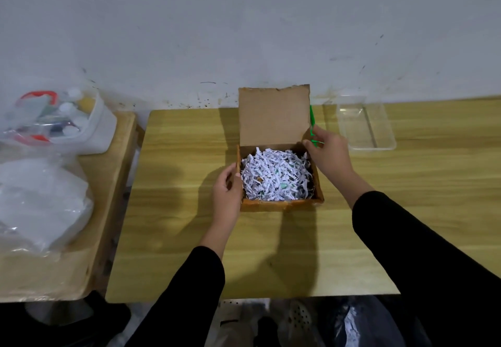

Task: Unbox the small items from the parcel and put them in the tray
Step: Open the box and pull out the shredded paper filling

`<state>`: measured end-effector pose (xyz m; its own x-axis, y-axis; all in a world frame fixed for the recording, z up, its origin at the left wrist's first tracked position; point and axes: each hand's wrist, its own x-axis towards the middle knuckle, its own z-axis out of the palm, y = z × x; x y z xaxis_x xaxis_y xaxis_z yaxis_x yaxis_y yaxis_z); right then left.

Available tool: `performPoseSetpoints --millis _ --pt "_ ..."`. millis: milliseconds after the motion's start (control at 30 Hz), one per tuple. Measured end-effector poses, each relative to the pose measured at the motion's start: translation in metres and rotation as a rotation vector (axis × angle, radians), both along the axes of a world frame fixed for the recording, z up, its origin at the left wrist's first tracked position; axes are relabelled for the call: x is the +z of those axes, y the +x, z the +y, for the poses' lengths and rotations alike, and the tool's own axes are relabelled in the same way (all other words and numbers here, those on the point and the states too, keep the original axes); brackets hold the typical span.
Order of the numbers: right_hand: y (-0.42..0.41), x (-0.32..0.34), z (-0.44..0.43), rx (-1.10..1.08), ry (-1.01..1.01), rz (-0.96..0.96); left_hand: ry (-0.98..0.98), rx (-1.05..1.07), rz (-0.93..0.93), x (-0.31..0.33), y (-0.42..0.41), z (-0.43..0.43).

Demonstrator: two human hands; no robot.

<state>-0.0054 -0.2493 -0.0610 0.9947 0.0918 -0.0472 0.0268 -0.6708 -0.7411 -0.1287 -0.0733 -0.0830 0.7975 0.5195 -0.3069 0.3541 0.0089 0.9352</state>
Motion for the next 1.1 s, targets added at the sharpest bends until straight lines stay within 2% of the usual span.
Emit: performPoseSetpoints --millis 100,167,267,333,433,567,733,1000,1100 --pt "-0.015 0.017 -0.008 0.066 -0.016 -0.129 0.291 -0.038 -0.076 0.016 0.008 -0.002" --pt "-0.023 0.028 -0.012 0.273 -0.101 -0.092 0.372 -0.264 -0.094 0.033 0.016 -0.004" --pt "-0.029 0.027 -0.009 0.635 -0.340 0.063 0.616 -0.730 0.047 0.049 0.034 -0.006" --pt "-0.031 0.020 -0.003 0.720 -0.438 0.106 0.792 -0.963 0.174 0.052 0.047 -0.009" --pt "-0.029 0.013 0.003 0.743 -0.544 0.136 0.934 -1.144 0.360 0.044 0.059 -0.012" --pt "-0.023 0.007 0.010 0.771 -0.639 0.157 1.000 -1.217 0.430 0.034 0.067 -0.015" --pt "-0.022 -0.005 0.019 0.749 -0.663 0.175 0.990 -1.180 0.434 0.015 0.070 -0.015" --pt "-0.020 -0.020 0.023 0.778 -0.834 -0.041 1.051 -1.173 0.439 0.006 0.073 -0.020" --pt "-0.020 -0.020 0.021 0.799 -0.838 -0.084 1.046 -1.174 0.426 0.006 0.073 -0.021"
